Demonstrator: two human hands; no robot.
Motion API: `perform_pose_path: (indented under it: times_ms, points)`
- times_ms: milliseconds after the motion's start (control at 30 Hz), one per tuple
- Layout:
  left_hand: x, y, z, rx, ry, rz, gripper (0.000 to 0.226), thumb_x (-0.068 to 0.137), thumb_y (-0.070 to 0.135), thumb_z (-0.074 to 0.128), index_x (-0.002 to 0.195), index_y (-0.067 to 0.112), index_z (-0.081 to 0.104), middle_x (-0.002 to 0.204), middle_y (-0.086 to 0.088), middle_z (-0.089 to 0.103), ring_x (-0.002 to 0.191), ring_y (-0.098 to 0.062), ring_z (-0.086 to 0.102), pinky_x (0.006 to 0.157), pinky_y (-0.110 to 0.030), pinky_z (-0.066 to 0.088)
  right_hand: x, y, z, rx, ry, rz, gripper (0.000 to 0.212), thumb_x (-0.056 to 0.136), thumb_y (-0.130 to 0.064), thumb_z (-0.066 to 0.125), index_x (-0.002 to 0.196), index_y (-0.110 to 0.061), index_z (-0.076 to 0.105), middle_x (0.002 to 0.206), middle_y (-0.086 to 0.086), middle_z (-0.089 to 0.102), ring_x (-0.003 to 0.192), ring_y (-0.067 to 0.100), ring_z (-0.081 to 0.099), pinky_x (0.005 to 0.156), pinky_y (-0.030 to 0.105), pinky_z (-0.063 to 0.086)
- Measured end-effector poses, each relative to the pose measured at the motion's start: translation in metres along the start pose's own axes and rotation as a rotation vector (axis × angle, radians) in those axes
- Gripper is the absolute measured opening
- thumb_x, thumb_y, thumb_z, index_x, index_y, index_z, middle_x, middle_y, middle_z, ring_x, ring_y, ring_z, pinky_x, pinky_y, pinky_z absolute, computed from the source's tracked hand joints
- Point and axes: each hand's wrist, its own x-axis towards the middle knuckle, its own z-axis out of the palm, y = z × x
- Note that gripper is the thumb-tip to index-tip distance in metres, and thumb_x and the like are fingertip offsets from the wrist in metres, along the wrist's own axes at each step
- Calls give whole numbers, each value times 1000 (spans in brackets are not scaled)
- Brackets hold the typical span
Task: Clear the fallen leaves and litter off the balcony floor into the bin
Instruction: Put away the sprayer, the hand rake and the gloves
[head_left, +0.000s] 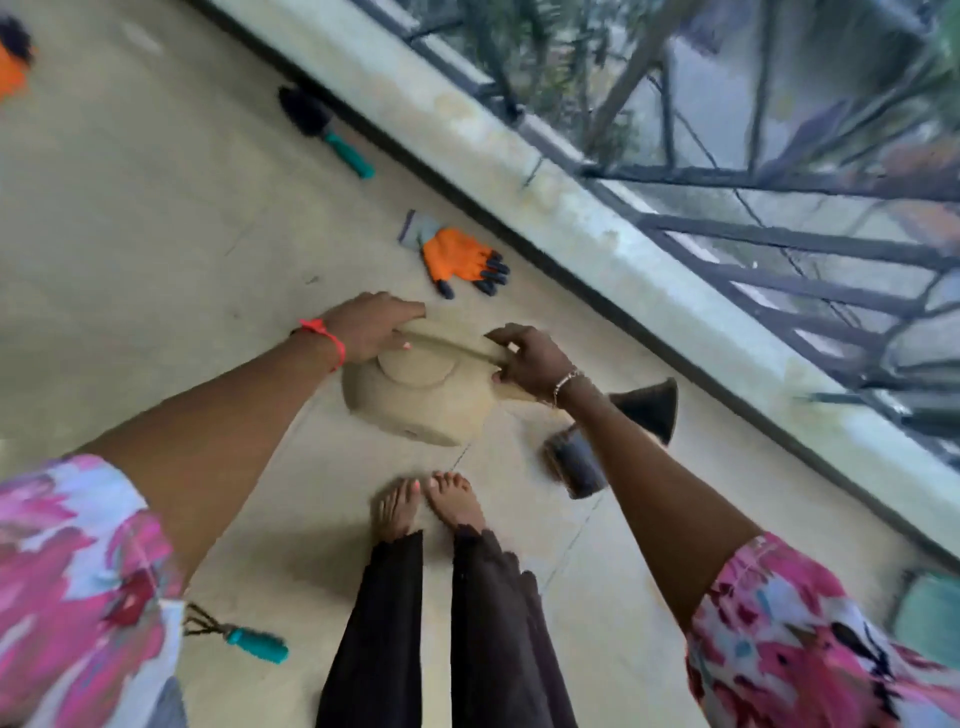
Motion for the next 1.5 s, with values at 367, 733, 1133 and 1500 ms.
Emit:
perform_pose_path:
  times_ms: [367,733,1133,1500]
  points:
    - [48,268,6,402,-111,407,36,85,17,66,117,6,53,116,-19,56,109,-34,51,81,-35,38,-175,145,-109,37,395,270,42,81,6,54,121,-7,59,123,14,57,116,30,50,96,33,41]
    - [28,466,145,515,-65,715,35,85,13,60,120,13,59,121,-14,59,115,-32,52,88,-42,43,-348,315,-61,89,813,524,43,68,15,45,102,-2,66,96,23,57,92,40,56,78,42,44]
    - [31,616,314,378,149,656,35,85,12,61,120,15,62,122,-9,62,114,-32,55,89,-41,41,-463,491,-73,-158,814,640,37,89,4,36,113,-14,58,112,8,54,108,31,47,72,39,43]
    - [64,716,389,340,134,573,37,80,7,61,117,9,64,113,-16,66,106,-36,58,83,-39,44,-489,585,-109,285,1034,889,40,90,-2,38,123,-19,53,118,14,54,107,33,50,70,36,35]
